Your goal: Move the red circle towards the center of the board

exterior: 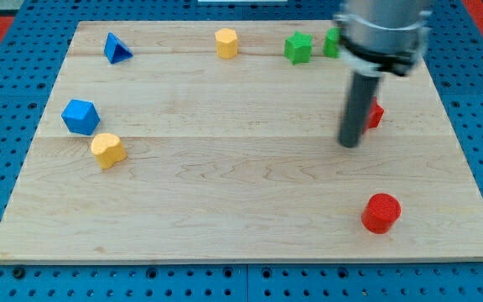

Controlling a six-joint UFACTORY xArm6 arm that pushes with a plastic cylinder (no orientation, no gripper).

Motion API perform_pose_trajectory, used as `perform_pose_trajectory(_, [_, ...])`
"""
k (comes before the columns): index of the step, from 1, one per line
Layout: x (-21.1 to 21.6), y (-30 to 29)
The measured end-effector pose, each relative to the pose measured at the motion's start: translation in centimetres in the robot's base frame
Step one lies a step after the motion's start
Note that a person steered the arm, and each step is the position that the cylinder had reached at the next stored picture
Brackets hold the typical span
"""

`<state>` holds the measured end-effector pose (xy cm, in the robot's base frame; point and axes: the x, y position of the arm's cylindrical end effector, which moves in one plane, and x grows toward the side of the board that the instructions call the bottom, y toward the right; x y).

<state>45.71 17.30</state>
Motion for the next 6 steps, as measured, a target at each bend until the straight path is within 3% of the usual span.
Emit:
perform_pose_trajectory(1, [4.2, 5.7])
perform_pose_trajectory(2, [8.6, 7.2])
perform_pose_trajectory(3, [12.1, 4.1])
perform_pose_trajectory(5, [11.0, -10.0])
perform_pose_trajectory(6, [7.0, -9.0])
